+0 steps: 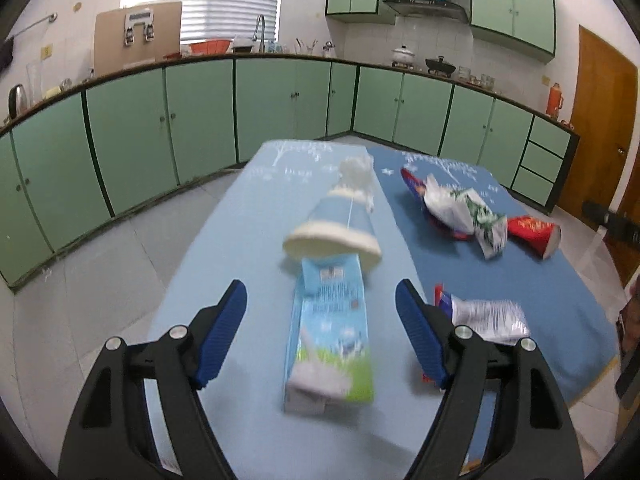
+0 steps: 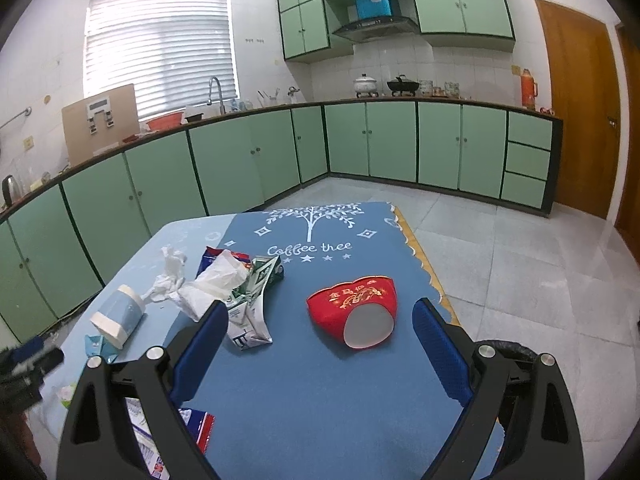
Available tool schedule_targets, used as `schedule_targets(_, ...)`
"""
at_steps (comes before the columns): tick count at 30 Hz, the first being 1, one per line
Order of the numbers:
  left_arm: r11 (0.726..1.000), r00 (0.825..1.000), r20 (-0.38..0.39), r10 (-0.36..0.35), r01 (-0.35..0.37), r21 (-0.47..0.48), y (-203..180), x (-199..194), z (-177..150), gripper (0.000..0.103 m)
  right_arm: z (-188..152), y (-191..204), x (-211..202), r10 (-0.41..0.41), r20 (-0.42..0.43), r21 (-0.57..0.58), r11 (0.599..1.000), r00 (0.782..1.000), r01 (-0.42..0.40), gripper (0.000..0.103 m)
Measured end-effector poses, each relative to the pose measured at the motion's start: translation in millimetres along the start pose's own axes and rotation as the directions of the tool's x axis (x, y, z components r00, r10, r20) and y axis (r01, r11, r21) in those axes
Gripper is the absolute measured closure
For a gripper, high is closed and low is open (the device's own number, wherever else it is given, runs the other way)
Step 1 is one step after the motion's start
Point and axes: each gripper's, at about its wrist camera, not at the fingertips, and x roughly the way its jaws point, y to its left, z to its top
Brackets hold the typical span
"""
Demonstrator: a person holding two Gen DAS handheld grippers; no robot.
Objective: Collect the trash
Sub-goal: 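Move the left tool to the milk carton and grasp it, then grasp the red paper cup with the right tool while the left tool holds the milk carton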
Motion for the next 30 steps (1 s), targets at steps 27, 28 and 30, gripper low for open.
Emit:
schedule_targets(27, 1.0, 1.0, -0.029, 0.011, -0.011, -0.006, -1.6, 29.8, -15.5, 0.058, -17.4, -0.4, -3.2, -0.031, -0.032, -0.012, 0.999, 0.999, 0.031, 0.012)
schedule_targets(28, 1.0, 1.0, -0.02, 0.009, -0.009, -0.011, -0.8, 26.1, -12.6, 0.058, -17.3, -2.3, -1.3, -0.035, -0.035, -0.009, 0.999, 0.999, 0.035, 0.012)
schedule_targets(30, 1.0, 1.0, 0.007, 0.002, -0.002, -0.019, -1.5, 16.5, -5.3, 0.058, -18.2, -7.7, 2.9, -0.05, -0.039, -0.008, 0.999, 0.998, 0.05, 0.012)
